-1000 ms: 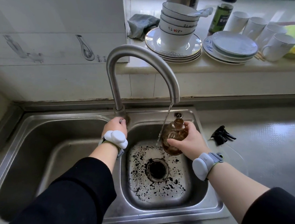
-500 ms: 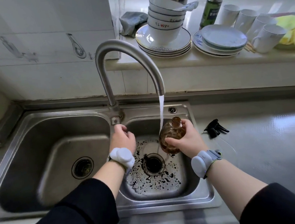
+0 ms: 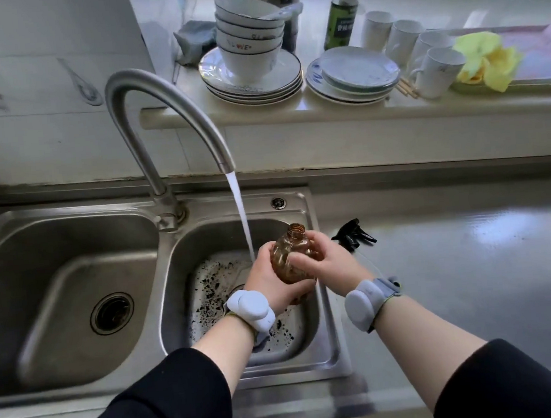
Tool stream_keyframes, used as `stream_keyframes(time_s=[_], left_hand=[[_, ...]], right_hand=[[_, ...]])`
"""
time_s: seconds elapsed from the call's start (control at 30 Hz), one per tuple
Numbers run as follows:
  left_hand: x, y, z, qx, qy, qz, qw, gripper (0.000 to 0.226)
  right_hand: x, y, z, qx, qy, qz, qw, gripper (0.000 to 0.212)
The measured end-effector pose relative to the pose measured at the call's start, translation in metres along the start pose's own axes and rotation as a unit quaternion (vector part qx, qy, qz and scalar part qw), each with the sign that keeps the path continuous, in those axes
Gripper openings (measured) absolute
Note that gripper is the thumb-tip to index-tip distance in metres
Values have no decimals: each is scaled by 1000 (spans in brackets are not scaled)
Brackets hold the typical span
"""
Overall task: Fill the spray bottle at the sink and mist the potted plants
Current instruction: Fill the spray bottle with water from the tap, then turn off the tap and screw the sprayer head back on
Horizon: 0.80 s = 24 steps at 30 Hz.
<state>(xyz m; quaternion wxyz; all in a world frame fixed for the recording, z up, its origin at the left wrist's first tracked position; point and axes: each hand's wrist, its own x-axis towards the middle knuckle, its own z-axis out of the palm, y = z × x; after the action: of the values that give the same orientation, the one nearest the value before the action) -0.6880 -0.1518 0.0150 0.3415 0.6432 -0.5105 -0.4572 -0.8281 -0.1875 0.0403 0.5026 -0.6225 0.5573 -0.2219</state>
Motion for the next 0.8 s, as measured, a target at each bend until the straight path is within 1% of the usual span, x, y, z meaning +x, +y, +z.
stream_keyframes(time_s=[0.03,0.1,0.13,0.17,0.23,0.27,0.3,0.4,0.5,0.53,0.6,0.63,0.67,0.73,0.8], left_hand=[[0,1,5,2,5,1,1000,77],[2,2,13,5,8,-5,1000,77],[3,2,15,9,9,-6,1000,77],[4,2,17,16,11,-8,1000,77],[5,2,19,34,19,-11,999,79],[5,1,20,42,27,-14,999,80],[5,0,20,47,37,-17,998,81],[5,-5,18,67,61,-32,995,87],[5,-10,15,82,73,-34,993,90],[5,-11,15,83,74,-35,993,92],[5,-14,15,89,74,-38,993,95],[6,-15,16,93,73,-39,992,95],[6,-16,16,98,71,-40,992,94],[7,-17,16,106,64,-43,991,93],[8,-19,15,114,49,-47,991,93]], right_hand=[[2,3,-10,-7,11,5,1000,44],[13,17,-34,-77,90,24,993,29],[21,27,-46,-123,120,45,984,26],[30,37,-57,-166,133,74,974,26],[47,58,-72,-244,109,130,955,27],[54,67,-75,-282,86,142,945,28],[61,74,-75,-319,64,143,935,28],[77,87,-72,-376,27,133,917,26],[88,94,-71,-462,-43,143,874,31],[90,96,-72,-486,-55,138,861,32],[88,97,-74,-504,-62,125,852,29],[86,94,-76,-477,-42,122,869,23],[84,90,-79,-417,-9,133,899,20],[80,72,-87,-255,80,159,950,25],[73,45,-95,-112,136,127,976,22]])
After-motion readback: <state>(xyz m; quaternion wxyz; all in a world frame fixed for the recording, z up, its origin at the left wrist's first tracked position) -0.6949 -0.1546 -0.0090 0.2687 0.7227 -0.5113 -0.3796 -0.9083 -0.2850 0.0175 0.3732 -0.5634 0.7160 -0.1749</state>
